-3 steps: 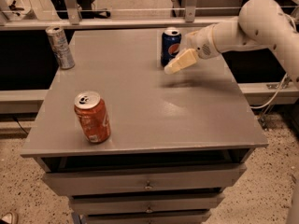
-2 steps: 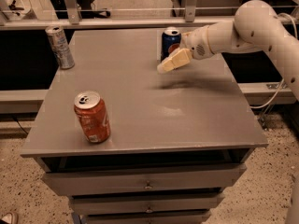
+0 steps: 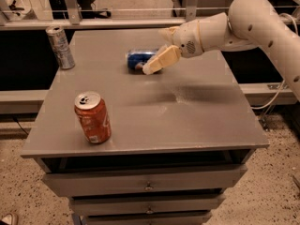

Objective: Knock pepsi can over

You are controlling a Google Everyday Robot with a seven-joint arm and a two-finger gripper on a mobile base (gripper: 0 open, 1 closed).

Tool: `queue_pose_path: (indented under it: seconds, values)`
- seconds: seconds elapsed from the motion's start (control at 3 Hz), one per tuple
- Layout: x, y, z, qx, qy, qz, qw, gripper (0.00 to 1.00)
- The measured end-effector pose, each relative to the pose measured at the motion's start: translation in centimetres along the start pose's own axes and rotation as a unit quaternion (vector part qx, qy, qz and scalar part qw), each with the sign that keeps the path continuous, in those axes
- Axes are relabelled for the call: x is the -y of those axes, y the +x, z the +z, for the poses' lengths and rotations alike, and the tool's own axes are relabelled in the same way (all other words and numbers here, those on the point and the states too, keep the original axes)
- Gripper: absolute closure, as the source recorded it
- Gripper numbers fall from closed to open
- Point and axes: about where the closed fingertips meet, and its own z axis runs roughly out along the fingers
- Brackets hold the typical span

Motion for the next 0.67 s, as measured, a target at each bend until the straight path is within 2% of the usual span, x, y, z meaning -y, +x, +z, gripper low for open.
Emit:
queue_pose_path:
  seconds: [0.33, 0.67]
  values:
    - [-2.0, -2.0, -0.3, 0.013, -0.015, -0.020, 0.9996, 0.00]
    - [-2.1, -2.6, -1.8, 0.019, -0.005, -0.039, 0.9990, 0.00]
